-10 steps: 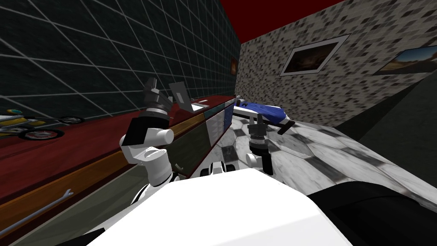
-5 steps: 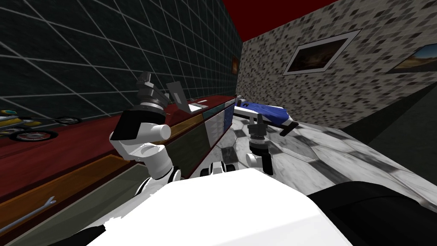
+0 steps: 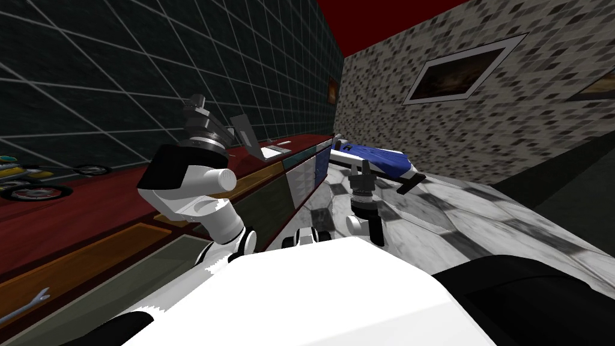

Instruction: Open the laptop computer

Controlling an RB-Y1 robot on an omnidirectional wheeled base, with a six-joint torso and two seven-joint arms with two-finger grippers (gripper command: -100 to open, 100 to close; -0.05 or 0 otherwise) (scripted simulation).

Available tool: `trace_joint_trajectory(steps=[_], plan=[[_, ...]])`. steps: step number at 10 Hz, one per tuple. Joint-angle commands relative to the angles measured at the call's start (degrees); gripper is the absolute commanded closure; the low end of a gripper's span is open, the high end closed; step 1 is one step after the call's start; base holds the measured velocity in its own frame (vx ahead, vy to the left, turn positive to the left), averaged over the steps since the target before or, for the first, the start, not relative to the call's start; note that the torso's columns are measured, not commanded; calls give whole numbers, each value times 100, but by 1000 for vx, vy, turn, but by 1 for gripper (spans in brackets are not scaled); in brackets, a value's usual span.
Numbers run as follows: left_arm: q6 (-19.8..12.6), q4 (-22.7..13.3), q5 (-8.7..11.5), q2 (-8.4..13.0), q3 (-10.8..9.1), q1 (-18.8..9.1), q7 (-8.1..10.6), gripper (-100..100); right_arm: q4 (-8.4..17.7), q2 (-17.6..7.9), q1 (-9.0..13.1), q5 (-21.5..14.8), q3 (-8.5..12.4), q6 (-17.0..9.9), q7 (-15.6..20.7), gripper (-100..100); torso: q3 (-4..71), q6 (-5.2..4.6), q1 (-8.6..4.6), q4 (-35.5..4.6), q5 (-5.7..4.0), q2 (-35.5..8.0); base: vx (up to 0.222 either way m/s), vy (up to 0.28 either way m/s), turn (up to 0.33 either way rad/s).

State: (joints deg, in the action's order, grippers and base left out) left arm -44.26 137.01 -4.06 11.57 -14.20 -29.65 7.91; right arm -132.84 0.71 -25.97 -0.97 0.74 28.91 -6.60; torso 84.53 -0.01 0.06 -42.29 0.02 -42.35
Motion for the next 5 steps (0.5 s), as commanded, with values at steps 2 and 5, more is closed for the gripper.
trace_joint_trajectory(steps=[2,5], plan=[[-490,-8,-56,-4,-157,-341,16,-100,0,0,0,0,0,0,0,0,3,0,-9,1,-3,6,42,-58,24],[-1047,-43,-172,-25,-469,-887,34,-100,0,0,0,0,0,0,0,0,7,0,-11,3,-3,11,63,-86,82]])
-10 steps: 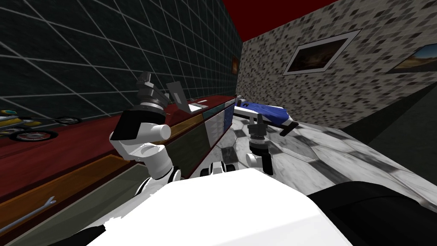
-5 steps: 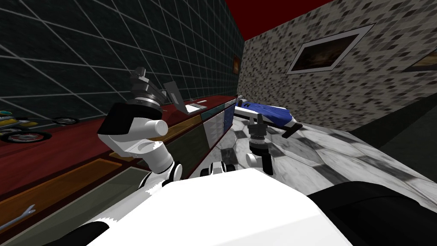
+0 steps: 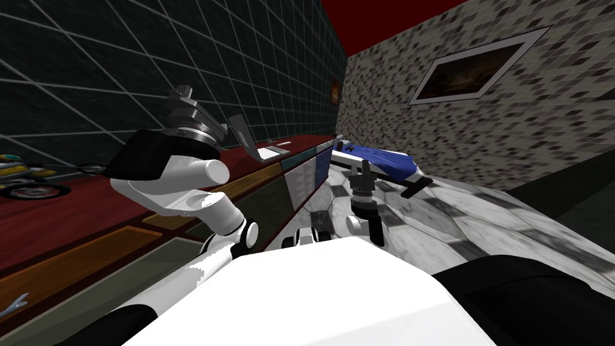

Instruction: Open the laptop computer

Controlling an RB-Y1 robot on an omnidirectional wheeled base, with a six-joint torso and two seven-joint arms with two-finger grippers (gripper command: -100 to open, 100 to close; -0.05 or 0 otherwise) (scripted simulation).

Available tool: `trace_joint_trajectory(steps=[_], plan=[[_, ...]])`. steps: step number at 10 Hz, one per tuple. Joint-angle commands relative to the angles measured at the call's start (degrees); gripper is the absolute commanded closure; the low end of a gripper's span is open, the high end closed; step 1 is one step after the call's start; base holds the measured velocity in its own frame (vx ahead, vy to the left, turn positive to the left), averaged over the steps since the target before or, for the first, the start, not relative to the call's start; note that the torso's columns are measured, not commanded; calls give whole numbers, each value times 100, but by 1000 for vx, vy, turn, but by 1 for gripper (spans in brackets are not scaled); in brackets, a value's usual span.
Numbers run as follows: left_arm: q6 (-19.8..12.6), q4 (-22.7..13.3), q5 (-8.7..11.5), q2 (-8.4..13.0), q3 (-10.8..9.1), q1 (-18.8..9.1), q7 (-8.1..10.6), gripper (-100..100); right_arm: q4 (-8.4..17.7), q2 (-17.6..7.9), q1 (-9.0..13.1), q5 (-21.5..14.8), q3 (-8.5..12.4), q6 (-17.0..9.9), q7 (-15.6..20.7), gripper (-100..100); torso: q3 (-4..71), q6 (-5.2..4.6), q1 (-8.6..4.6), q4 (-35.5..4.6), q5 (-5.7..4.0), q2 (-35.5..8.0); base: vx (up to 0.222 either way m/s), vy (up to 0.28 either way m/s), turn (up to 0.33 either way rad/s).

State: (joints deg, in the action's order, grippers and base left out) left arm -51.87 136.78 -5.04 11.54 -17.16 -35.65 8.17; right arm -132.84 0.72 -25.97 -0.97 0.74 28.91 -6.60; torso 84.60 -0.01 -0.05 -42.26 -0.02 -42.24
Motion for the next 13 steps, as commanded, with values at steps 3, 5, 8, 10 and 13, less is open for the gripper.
trace_joint_trajectory(steps=[3,5,8,10,13], plan=[[-718,-43,-134,-39,-333,-602,10,-100,0,0,0,0,0,0,0,0,-8,0,24,-4,8,-13,49,-52,46],[-917,-43,-134,-39,-333,-635,10,-100,0,0,0,0,0,0,0,0,-5,0,4,-3,2,-8,35,-47,28],[-1462,-96,-255,-88,-653,-1166,4,-100,0,0,0,0,0,0,0,0,2,0,1,1,0,3,65,-74,79],[-1776,-125,-316,-120,-811,-1398,-4,-100,0,0,0,0,0,0,0,0,-3,-1,2,-1,0,-5,53,-81,77],[-2213,-154,-376,-159,-966,-1641,-14,-100,0,-1,1,0,0,0,0,0,-8,0,22,-4,7,-13,38,-40,39]])
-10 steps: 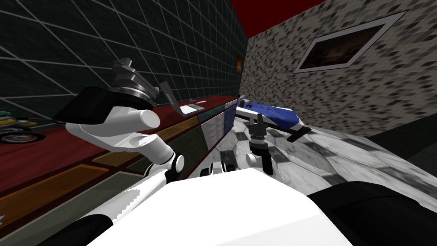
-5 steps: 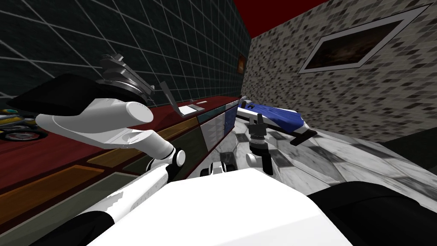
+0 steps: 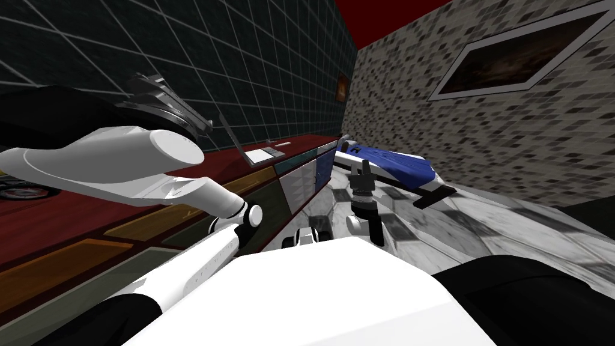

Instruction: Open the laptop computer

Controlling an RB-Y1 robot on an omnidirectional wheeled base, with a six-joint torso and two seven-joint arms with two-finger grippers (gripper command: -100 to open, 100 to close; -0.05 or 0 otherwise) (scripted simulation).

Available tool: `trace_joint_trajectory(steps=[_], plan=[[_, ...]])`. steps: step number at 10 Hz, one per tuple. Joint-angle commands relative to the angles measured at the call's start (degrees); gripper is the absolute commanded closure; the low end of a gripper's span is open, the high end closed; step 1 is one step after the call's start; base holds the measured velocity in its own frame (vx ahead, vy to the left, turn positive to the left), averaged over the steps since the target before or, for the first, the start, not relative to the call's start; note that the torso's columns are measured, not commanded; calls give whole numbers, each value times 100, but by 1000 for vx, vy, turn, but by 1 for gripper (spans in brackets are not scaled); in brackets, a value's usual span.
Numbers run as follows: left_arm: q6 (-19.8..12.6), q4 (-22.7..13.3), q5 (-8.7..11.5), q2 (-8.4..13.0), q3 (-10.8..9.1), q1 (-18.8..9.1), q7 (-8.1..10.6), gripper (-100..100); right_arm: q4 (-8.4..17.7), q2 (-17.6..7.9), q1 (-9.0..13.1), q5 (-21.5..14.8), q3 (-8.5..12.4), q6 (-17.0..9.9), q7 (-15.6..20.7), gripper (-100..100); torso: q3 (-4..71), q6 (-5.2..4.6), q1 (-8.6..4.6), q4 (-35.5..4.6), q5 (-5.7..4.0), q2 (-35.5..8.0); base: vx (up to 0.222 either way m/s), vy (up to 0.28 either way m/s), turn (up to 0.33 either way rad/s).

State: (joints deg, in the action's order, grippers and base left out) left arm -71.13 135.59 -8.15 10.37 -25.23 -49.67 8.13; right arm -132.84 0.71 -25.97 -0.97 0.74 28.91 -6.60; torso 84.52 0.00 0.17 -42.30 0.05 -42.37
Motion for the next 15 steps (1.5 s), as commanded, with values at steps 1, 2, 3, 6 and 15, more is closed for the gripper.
trace_joint_trajectory(steps=[1,2,3,6,15], plan=[[-365,-35,-65,-42,-160,-239,-10,-100,0,0,-1,0,0,0,0,0,3,3,-11,0,-3,6,36,-46,61],[-574,-63,-124,-85,-311,-455,-22,-100,0,0,0,0,0,0,0,0,5,0,-20,2,-6,7,65,-67,77],[-665,-63,-124,-85,-311,-455,-22,-100,0,0,-1,0,0,0,0,0,10,0,-29,4,-9,17,61,-60,46],[-1157,-116,-236,-187,-596,-842,-51,-100,0,0,0,0,0,0,0,0,3,-1,-14,1,-4,5,48,-62,64],[-2324,-229,-490,-662,-1230,-1621,-140,-100,0,0,0,0,0,0,0,0,19,-19,-44,21,-13,32,43,-51,63]])
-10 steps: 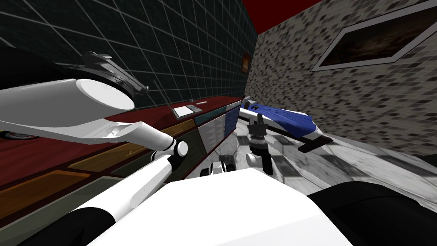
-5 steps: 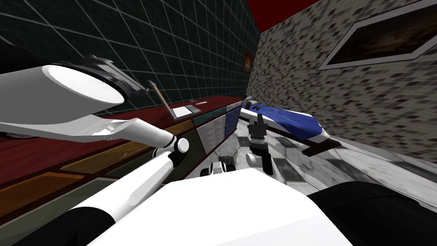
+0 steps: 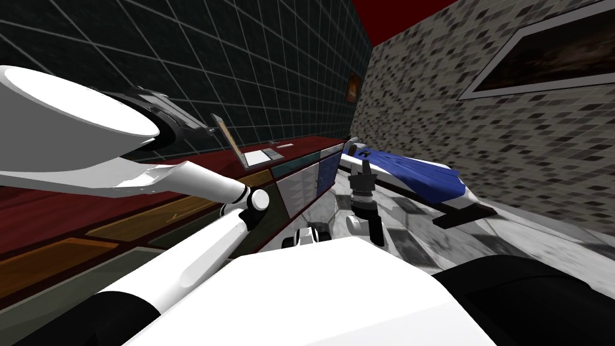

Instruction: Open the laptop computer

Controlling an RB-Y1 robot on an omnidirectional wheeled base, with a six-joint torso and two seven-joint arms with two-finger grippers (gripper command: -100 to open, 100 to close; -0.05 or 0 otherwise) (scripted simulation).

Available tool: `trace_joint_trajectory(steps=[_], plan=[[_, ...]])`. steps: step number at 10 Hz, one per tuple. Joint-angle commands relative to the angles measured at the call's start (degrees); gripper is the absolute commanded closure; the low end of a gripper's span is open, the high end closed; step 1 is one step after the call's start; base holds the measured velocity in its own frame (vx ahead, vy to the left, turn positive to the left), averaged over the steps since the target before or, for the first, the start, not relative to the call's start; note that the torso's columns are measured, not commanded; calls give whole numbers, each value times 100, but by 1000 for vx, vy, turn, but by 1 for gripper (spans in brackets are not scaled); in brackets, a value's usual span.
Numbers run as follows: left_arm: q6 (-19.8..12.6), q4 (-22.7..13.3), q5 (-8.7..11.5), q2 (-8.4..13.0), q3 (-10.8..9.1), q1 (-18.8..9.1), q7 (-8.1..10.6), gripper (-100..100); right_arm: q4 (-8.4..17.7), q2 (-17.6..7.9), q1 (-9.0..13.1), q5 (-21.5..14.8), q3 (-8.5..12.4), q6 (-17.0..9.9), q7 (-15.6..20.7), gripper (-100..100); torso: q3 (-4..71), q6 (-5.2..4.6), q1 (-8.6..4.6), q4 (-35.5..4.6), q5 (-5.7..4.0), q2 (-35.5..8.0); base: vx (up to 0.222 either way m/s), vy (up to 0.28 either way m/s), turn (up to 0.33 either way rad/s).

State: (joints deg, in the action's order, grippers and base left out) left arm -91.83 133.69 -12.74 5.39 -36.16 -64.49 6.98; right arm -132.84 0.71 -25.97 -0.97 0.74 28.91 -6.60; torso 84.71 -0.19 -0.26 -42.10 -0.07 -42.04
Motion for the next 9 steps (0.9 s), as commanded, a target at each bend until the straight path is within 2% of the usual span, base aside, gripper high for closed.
trace_joint_trajectory(steps=[1,3,4,5,6,8,9], plan=[[-356,-48,-57,-263,-199,-209,-35,-100,0,0,0,0,0,0,0,0,5,-5,-6,6,-1,7,41,-43,67],[-483,-59,-90,-433,-277,-295,-50,-100,0,0,1,0,0,0,0,0,11,-16,-14,18,-2,18,25,-30,36],[-351,-41,-117,-372,-234,-278,-30,-100,0,0,1,0,0,0,0,0,13,-18,-13,22,-1,23,0,0,0],[-110,-292,-212,-221,-320,-267,31,-100,0,0,1,0,0,0,0,0,10,-1,6,8,3,13,-59,13,-312],[-110,-292,-212,-221,-320,-267,31,-100,0,0,3,0,-1,0,0,0,-2,-2,24,-2,8,-10,-75,31,-167],[294,-684,-390,97,-489,-231,148,-100,1,-1,3,0,0,-1,0,0,-18,15,37,-19,12,-31,-129,36,-347],[392,-795,-390,97,-489,-231,148,-100,1,-1,4,0,0,-1,0,0,-32,17,30,-27,9,-54,-157,33,-195]])
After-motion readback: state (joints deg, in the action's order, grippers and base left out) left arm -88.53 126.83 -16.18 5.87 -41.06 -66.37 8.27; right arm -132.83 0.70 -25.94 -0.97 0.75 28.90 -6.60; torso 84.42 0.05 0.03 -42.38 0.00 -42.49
